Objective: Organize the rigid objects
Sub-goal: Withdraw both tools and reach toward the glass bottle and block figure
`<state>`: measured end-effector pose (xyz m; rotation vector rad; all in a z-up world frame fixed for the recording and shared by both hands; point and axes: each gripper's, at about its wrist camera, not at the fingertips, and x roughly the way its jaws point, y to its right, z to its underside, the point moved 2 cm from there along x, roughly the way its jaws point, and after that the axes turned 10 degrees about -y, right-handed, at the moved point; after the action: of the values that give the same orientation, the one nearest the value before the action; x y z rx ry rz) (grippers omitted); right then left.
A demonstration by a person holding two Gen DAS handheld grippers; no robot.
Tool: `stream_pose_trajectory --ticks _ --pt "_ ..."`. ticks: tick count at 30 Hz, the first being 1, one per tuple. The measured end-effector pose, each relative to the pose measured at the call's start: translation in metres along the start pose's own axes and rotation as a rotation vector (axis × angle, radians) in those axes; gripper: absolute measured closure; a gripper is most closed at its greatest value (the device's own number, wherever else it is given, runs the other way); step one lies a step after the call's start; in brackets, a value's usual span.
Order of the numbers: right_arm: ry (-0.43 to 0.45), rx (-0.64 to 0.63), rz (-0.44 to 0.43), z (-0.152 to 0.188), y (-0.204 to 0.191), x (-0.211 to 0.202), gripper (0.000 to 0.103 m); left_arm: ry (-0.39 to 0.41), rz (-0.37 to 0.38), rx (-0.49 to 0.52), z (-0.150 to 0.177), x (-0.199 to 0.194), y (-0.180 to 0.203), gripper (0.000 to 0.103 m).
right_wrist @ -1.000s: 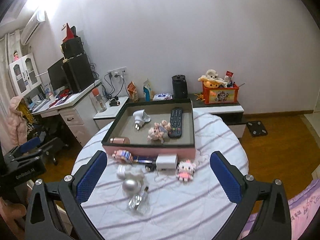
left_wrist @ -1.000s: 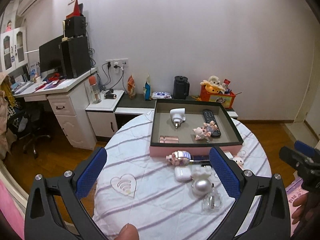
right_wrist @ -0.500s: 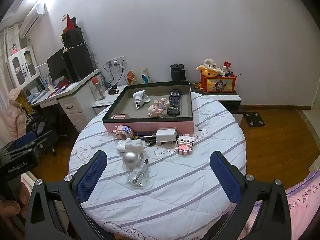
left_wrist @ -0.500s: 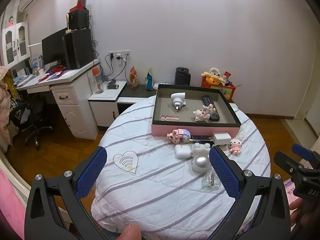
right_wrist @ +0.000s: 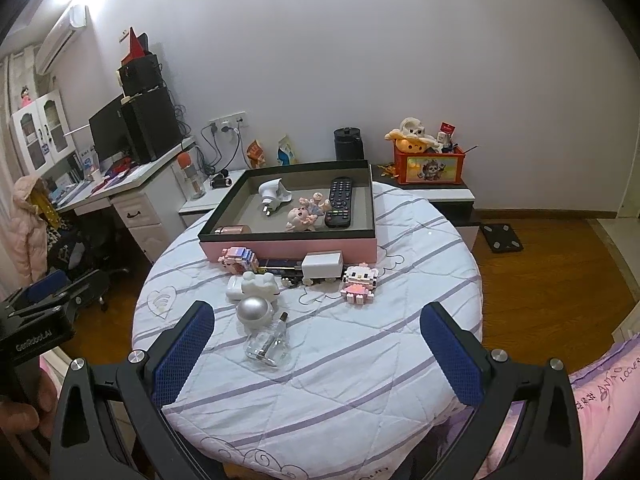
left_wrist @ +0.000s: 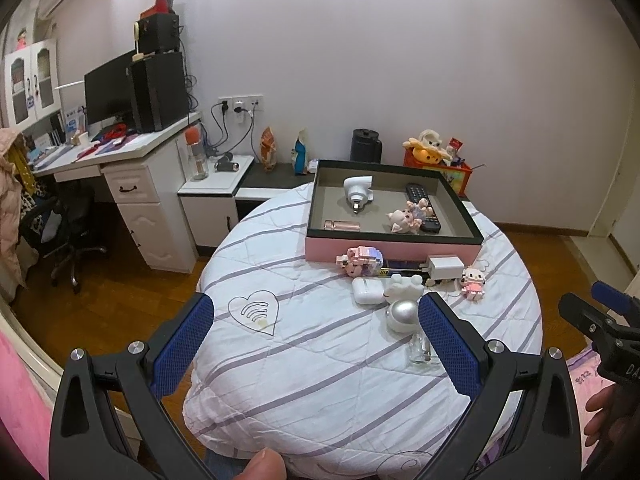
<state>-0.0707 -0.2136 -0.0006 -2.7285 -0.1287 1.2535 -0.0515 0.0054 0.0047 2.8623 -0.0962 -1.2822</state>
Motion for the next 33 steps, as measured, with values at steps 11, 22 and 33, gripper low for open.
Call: stream_pose_trajectory --ticks 11,22,33 --pt "-0.039 0.019 0.015 0.000 0.009 0.017 0.000 -0.042 0.015 0.015 0.002 0.019 0.006 0.000" --pt "-0.103 0.035 0.059 -0.004 0.026 0.053 0.000 -0.109 0.075 0.087 0.016 0.055 0.041 0.000" --pt "-0.169 0.014 0.095 -0.020 0.047 0.105 0.000 -0.179 0.082 0.152 0.033 0.104 0.082 0.000"
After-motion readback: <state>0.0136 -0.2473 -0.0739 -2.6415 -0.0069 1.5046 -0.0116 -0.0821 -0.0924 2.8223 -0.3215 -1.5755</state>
